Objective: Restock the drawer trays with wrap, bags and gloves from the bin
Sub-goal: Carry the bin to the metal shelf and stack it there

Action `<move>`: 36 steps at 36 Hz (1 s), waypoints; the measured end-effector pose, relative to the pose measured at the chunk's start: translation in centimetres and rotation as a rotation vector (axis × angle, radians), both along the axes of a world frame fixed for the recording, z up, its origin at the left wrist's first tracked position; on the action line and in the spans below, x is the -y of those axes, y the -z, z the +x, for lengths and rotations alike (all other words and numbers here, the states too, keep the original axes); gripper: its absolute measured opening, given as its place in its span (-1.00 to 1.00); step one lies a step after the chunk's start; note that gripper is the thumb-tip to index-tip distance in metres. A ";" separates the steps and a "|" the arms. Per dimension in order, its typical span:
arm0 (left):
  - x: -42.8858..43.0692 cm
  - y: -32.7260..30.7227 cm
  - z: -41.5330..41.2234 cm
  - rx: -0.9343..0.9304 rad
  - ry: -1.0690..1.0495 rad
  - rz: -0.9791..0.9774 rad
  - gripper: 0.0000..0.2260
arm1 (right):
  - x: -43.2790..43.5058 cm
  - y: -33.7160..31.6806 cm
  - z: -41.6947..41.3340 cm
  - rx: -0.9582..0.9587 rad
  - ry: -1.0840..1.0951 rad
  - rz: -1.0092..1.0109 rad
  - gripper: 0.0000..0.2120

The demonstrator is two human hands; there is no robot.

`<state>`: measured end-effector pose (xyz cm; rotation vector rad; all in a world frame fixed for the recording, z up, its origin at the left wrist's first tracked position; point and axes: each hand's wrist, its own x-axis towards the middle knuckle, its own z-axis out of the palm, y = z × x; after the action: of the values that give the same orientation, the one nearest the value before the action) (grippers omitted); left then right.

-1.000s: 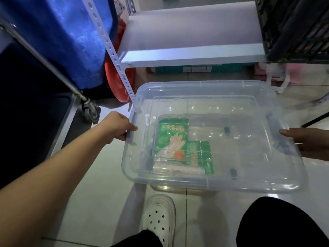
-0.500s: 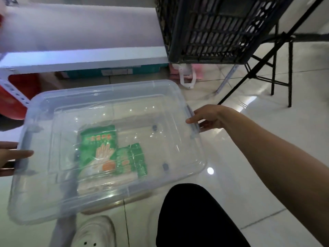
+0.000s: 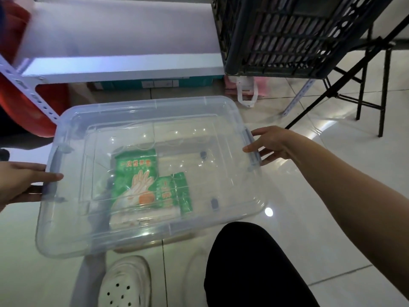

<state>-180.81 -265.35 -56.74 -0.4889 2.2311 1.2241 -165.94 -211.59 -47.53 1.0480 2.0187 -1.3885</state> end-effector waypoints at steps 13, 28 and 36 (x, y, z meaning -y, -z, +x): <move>3.1 -0.6 -1.5 0.111 -0.068 0.099 -0.47 | 0.1 -1.0 -1.0 0.123 -0.134 0.023 -0.17; 0.9 -3.7 0.6 0.007 -0.004 0.110 -0.66 | 1.1 -1.8 -1.9 0.120 -0.194 0.114 -0.22; 1.5 -3.1 0.1 0.009 0.017 0.105 -0.66 | 1.5 -2.0 -1.9 0.128 -0.193 0.118 -0.37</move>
<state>-180.72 -266.86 -53.63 -0.4325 2.1457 1.3199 -167.82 -213.05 -45.57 0.9372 2.0669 -1.0889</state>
